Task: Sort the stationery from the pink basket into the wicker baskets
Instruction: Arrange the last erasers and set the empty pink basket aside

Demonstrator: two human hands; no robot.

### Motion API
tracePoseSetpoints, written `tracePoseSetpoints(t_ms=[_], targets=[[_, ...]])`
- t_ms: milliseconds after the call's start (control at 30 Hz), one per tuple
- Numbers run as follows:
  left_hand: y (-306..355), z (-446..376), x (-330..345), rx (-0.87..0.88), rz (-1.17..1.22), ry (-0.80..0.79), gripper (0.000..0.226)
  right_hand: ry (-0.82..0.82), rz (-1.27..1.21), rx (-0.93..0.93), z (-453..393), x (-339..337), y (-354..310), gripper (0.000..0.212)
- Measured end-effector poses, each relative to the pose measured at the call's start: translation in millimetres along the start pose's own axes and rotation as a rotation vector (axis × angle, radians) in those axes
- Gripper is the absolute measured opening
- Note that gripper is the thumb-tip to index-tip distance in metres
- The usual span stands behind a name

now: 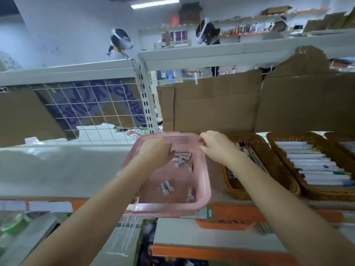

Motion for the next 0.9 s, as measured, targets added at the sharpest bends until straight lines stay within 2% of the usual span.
tracePoseSetpoints(t_ms=[300,400,500,600,733,900], targets=[[-28,18,44,0.061,0.176,-0.027,0.027,-0.011,-0.025,0.032,1,41,-59,0.023],[-24,24,59,0.097,0.169,-0.078,0.037,-0.002,-0.026,0.015,22,48,-78,0.026],[-21,26,69,0.114,0.181,-0.119,0.036,0.018,-0.048,0.008,49,52,-90,0.026],[-18,25,72,0.092,0.192,-0.165,0.032,0.038,-0.002,0.016,76,54,-99,0.039],[-14,27,76,0.09,0.222,-0.204,0.03,0.182,0.038,-0.009,97,57,-107,0.043],[-4,29,87,0.033,0.302,-0.402,0.032,0.343,0.0,-0.068,100,61,-105,0.056]])
Point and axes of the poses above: each hand's wrist, its own z-axis away from the middle knuckle, its own x-axis out of the palm, y = z × x, the point moved 4 cm from there along -z, towards the middle knuckle, and after that the axes turned 5 degrees about -x, right-handed, at the moved point
